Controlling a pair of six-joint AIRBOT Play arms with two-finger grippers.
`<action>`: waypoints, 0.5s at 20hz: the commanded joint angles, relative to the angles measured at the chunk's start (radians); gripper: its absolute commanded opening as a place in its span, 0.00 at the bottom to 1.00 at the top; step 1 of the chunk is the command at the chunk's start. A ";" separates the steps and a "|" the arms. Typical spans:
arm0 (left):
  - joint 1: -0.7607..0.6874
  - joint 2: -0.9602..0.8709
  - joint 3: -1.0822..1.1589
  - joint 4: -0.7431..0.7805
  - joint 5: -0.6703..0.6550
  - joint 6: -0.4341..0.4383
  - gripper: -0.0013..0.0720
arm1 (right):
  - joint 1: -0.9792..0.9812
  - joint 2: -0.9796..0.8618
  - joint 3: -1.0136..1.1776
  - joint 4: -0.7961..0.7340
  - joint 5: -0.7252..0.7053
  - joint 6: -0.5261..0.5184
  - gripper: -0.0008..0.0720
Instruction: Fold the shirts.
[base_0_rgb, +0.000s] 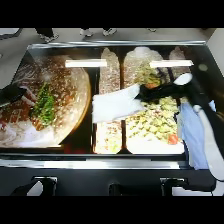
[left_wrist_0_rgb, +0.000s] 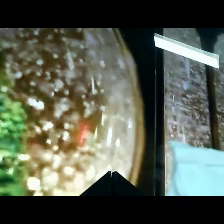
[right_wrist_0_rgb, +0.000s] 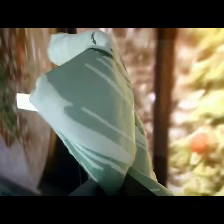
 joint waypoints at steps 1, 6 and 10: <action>0.001 -0.003 -0.004 0.000 0.000 0.001 0.06 | -0.224 0.140 0.049 -0.084 0.029 0.110 0.08; 0.000 -0.003 -0.006 0.000 0.000 0.001 0.06 | -0.558 0.282 0.057 -0.150 0.108 0.240 0.08; 0.000 -0.003 -0.006 0.000 0.000 0.001 0.06 | -0.750 0.352 0.057 -0.149 0.219 0.292 0.08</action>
